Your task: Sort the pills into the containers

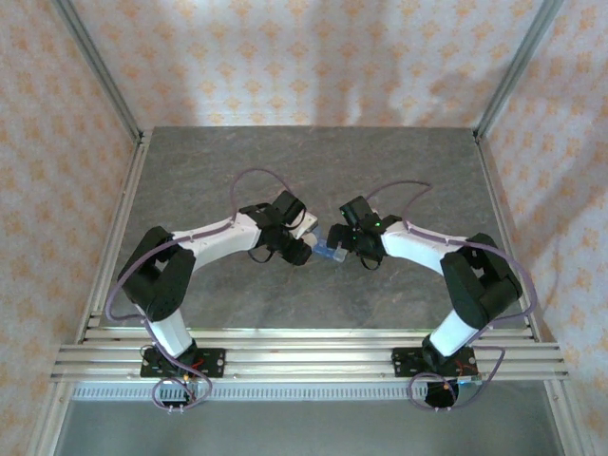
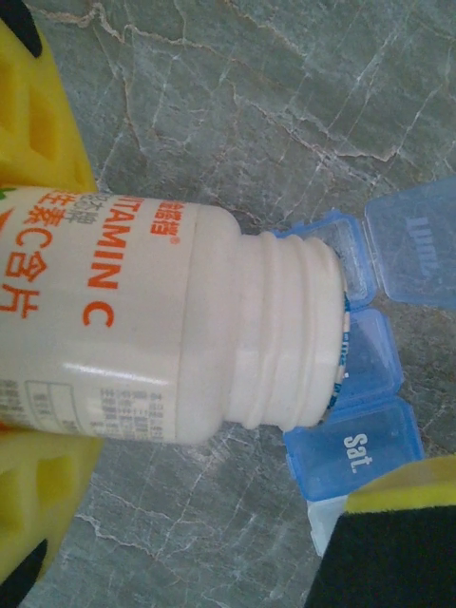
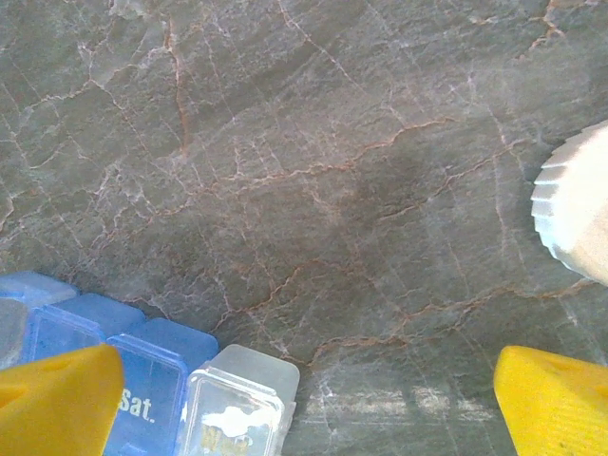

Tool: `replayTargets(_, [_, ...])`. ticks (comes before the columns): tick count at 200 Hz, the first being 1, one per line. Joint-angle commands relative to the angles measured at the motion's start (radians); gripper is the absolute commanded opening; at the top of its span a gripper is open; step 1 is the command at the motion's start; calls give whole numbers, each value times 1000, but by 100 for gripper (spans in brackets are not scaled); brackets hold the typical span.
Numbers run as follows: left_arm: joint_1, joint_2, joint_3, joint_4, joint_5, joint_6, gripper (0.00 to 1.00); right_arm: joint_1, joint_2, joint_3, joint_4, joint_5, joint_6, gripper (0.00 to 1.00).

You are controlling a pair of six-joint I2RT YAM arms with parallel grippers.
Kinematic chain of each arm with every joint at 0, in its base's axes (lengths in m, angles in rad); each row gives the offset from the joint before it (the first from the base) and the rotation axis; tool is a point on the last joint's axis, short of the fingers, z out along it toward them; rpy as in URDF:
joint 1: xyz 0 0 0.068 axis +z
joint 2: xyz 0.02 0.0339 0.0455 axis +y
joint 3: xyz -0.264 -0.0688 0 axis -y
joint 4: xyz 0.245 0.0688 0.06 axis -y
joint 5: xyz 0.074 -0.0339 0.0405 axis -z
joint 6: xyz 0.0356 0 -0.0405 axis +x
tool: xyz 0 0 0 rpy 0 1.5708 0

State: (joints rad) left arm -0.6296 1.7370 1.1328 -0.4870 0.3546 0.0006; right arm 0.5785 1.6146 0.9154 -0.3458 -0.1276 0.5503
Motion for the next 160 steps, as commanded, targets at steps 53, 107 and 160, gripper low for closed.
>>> replayTargets(53, [-9, 42, 77, -102, -48, 27, 0, -7, 14, -14, 0, 29, 19, 100])
replayTargets(107, [-10, 53, 88, -113, -48, 31, 0, -8, -11, -35, -11, 10, 13, 100])
replayTargets(160, [-9, 65, 105, -128, -48, 35, 0, -7, 0, -54, -6, 8, 14, 99])
